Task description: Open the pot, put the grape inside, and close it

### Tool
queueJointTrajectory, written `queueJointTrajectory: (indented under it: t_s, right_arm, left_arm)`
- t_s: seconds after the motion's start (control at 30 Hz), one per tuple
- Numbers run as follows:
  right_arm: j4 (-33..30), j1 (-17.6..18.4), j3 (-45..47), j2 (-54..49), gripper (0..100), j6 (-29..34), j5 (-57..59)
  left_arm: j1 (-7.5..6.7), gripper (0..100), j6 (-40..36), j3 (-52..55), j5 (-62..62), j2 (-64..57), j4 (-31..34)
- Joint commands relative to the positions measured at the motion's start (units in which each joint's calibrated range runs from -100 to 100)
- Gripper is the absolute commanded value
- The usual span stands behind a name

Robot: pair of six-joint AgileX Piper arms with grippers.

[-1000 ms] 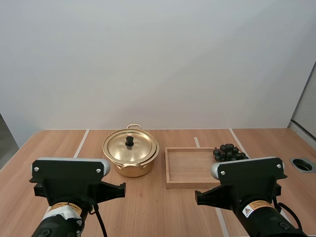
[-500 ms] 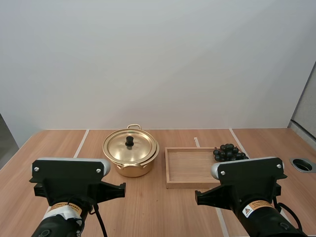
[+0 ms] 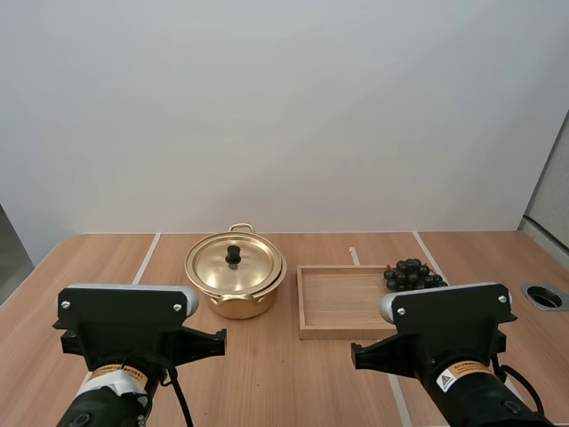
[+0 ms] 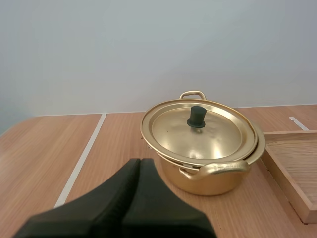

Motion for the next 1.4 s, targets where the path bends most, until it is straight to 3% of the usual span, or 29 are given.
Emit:
queueJointTrajectory:
  t_s: [0.0,0.7,0.9,1.13,1.37]
  right_arm:
    - [0.1,0.0,0.0,-0.3,0,0.1,0.2]
    - [0.6,0.0,0.0,-0.3,0,0.1,0.0]
    - [-0.3,0.0,-0.1,-0.3,0,0.1,-4.2]
    - [0.5,0.0,-11.8,1.9,0,0.1,-2.7]
    - [1.0,0.0,-27.6,11.4,0,0.1,8.9]
  left_arm:
    - [0.02,0,-0.1,0.0,-0.7,-0.3,-0.7]
    - [0.02,0,-0.1,0.0,-0.7,-0.3,-0.7]
    - [0.02,0,-0.1,-0.6,-8.1,-0.3,-0.9]
    - [0.02,0,-0.1,-10.4,-6.2,-0.3,-1.4]
    - [0.02,0,-0.1,-20.9,-1.4,1.9,-1.4]
